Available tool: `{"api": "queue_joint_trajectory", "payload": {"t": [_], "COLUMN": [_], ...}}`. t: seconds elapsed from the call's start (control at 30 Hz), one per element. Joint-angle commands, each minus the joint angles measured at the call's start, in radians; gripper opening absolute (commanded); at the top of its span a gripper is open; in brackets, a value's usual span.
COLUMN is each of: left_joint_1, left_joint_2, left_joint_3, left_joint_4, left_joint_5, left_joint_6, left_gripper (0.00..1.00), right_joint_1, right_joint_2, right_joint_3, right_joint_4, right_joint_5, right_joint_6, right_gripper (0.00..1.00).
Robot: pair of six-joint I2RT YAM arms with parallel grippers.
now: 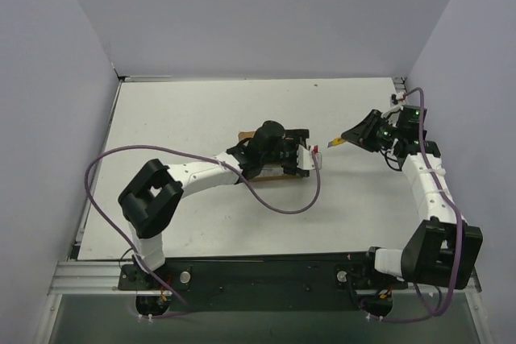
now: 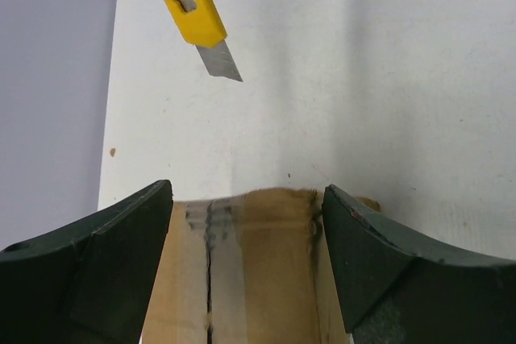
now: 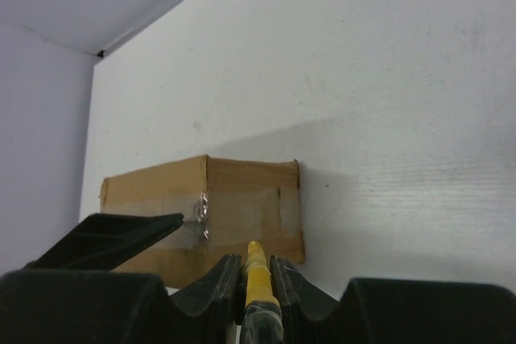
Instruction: Unpack the express box
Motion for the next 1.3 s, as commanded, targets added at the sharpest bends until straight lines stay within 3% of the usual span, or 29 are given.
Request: {"api": "queue_joint_trajectory", "payload": {"t": [0.0,0.2,0.4,0.63,1.27], "left_joint_1": [0.041,0.046,0.075,0.076,0.076], "left_joint_2": [-0.147,-0.235,-0.202,-0.158,-0.087], "left_joint_3": [-0.001,-0.096,-0.067,-0.007,0.061], "left_joint_4": [-0.079,-0.146,-0.194,-0.291,-0.284], "left_joint_5": [0.073,-0.01,-0.029,0.021,0.01], "left_joint_6": [-0.147,-0.146,-0.164,-0.19,-0.225], "left_gripper": [0.84,0.85,0.84,0.84,0.83], "right_joint_1": [-0.049,-0.041,-0.021,0.02,0.055], "right_joint_2": [0.093,0.207,0.256,0.268,0.23], "right_joint_3": [0.027,-0.018,-0.062,-0.079,-0.15], "right_joint_4": [0.209,0.495,0.65,0.689,0.67], "right_joint_5": [-0.149,-0.224,-0.211,-0.162,-0.118], "right_joint_6": [0.226,0.416,0.496,0.487,0.459], "right_gripper": [0.0,0.0,0.0,0.0,0.0]}}
